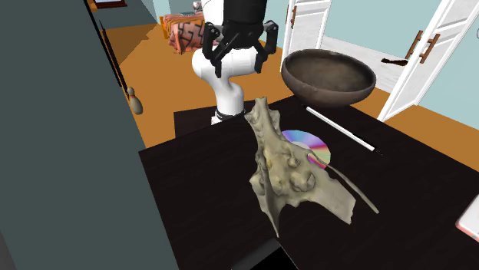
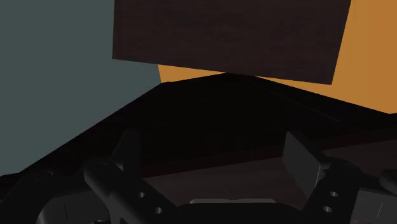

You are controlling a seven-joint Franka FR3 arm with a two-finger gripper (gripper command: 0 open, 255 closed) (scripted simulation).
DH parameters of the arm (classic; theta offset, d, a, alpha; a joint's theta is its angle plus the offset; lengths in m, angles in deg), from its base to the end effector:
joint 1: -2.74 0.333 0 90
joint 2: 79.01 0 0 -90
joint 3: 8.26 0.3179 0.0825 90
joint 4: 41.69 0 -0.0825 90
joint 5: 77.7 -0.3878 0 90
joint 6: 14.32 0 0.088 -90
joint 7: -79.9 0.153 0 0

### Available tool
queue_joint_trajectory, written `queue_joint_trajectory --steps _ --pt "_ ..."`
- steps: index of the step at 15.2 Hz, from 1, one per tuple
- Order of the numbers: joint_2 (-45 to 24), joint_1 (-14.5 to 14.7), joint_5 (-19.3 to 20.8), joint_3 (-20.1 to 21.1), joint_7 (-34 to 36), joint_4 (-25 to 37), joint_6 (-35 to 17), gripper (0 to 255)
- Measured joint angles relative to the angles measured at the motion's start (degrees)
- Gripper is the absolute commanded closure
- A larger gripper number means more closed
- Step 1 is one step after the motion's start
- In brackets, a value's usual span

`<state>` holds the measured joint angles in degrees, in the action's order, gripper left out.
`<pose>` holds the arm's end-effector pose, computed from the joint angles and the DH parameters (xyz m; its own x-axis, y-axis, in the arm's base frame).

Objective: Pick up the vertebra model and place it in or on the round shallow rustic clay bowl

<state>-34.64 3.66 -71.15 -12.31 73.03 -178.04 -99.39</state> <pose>0.2952 -0.0379 0.5241 0.9884 0.0815 -0.1282 0.0885 -0.9948 0.0498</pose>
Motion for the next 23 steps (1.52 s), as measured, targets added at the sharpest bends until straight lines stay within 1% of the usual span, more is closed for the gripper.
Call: queue_joint_trajectory --steps 2,6,13,17,18,20,23 --pt "-1.01 -0.01 -0.24 -0.01 0.33 0.59 -0.53 0" --pt "-8.35 -0.07 -1.87 -0.16 2.52 5.02 -4.27 0" --pt "-23.66 -0.23 -5.04 -0.96 5.89 17.16 -9.22 0" --pt "-32.2 -0.5 -6.98 -1.74 7.22 26.2 -9.76 0" --pt "-33.63 -0.54 -7.32 -1.83 7.52 27.49 -10.07 0" --pt "-34.7 -0.61 -7.56 -1.97 7.6 27.7 -11.06 0" --pt "-34.57 -0.69 -7.58 -2.05 7.52 25.33 -13.35 0"
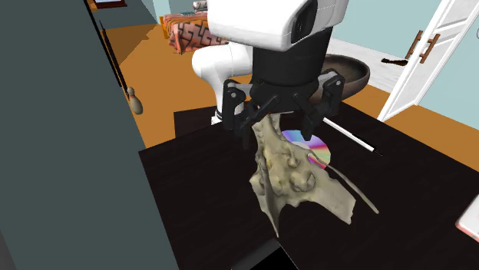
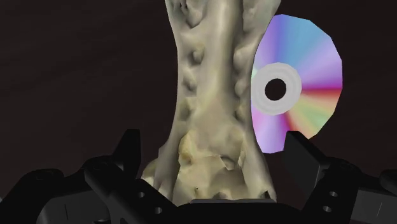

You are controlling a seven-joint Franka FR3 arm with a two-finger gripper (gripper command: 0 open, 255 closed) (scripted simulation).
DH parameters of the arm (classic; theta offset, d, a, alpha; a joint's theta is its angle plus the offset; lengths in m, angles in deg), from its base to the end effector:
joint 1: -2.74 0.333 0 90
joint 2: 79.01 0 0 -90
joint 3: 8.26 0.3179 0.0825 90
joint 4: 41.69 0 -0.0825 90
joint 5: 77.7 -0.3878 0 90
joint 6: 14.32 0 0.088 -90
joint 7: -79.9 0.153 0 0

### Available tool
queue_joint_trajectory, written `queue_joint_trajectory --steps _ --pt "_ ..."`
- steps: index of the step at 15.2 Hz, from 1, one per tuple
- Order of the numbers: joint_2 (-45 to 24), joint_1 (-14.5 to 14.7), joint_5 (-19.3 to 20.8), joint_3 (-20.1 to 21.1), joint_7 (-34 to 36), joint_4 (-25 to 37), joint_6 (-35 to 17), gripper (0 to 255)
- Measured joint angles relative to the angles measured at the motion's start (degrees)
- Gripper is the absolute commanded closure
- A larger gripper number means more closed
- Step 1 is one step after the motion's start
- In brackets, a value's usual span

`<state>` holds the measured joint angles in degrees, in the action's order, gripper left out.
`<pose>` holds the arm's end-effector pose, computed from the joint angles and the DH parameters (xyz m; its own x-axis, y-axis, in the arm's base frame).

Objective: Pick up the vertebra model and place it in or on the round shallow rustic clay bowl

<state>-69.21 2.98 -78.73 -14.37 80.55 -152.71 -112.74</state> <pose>0.5016 -0.0515 0.5082 0.9923 -0.1136 -0.0503 -0.1154 -0.9927 -0.0352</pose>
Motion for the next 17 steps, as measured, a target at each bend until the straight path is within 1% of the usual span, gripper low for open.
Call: queue_joint_trajectory --steps 3,9,10,17 --pt "0.23 0.06 -0.01 0.09 0.13 -2.25 -2.03 0" --pt "0.16 0.03 -0.02 0.05 0.06 -2.86 -2.74 0" --pt "0.15 0.03 -0.02 0.05 0.06 -2.87 -2.75 255" --pt "0.2 0.05 -0.03 0.07 0.08 -2.86 -2.72 255"
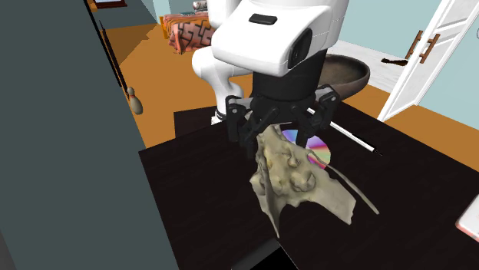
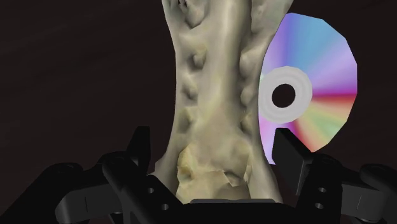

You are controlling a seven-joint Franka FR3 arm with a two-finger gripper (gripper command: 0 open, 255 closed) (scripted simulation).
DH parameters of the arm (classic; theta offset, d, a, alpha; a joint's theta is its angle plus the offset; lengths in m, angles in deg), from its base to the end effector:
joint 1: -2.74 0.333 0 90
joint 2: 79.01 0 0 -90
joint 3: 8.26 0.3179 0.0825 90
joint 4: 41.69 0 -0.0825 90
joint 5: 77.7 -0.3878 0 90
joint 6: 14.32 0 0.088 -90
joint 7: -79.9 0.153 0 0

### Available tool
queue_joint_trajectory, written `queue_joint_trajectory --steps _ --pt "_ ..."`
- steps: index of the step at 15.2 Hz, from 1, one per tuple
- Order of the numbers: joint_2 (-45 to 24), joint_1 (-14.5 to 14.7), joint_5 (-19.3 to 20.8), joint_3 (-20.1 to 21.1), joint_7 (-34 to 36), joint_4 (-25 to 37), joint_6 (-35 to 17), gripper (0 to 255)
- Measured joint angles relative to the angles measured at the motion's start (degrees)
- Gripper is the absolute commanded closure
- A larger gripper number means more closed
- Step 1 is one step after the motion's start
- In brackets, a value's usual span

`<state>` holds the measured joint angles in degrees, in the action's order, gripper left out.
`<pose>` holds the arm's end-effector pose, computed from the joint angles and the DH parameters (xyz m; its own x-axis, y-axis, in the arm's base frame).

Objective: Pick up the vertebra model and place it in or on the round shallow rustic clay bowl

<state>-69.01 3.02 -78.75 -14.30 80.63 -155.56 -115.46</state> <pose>0.5006 -0.0501 0.4901 0.9923 -0.1140 -0.0491 -0.1158 -0.9926 -0.0354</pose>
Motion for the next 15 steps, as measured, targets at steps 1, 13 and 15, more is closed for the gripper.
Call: queue_joint_trajectory --steps 1,13,15 --pt "0.0 0.0 0.0 0.0 0.0 0.0 0.0 255" --pt "-0.31 0.02 -0.01 0.01 0.16 7.22 6.94 255" --pt "-0.48 0.06 -0.04 0.05 0.26 8.84 8.41 255"
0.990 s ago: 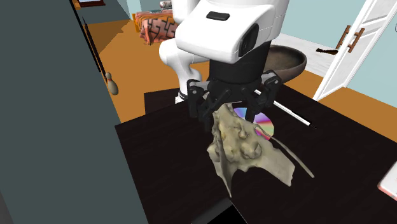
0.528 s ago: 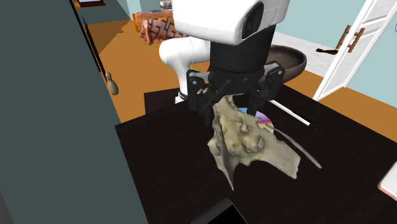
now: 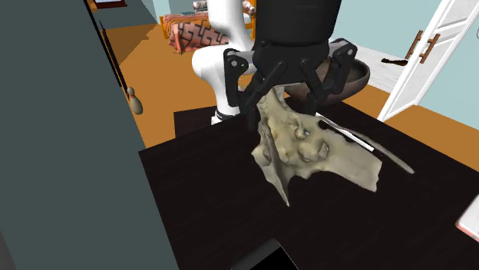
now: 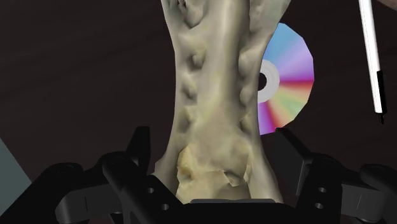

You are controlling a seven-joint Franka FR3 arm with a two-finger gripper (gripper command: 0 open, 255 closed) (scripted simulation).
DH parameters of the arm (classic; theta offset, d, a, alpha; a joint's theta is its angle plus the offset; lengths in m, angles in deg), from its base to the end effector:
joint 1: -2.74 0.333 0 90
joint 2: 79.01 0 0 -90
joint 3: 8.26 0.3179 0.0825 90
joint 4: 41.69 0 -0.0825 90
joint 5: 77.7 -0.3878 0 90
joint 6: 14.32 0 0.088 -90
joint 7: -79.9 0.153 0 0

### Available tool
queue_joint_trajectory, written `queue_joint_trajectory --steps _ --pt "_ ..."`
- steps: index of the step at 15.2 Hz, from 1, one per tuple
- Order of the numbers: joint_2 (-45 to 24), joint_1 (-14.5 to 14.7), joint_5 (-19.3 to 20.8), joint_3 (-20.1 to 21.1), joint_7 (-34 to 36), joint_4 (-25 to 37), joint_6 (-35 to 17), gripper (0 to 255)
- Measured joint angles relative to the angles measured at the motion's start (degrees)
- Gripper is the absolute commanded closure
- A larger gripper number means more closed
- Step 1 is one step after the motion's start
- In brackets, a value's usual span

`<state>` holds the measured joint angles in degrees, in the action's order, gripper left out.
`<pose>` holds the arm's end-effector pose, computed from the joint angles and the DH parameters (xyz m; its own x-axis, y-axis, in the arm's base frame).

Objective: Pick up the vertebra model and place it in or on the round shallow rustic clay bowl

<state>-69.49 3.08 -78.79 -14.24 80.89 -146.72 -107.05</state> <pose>0.5009 -0.0496 0.5476 0.9922 -0.1140 -0.0500 -0.1158 -0.9926 -0.0353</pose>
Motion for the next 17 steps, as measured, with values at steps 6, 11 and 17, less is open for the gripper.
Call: queue_joint_trajectory --steps 6,11,17 --pt "-1.03 0.0 -0.09 -0.05 0.02 5.93 4.89 255" --pt "-2.05 -0.02 -0.19 -0.11 0.02 10.78 8.74 255" --pt "-4.06 -0.02 -0.42 -0.18 0.08 17.98 13.94 255"
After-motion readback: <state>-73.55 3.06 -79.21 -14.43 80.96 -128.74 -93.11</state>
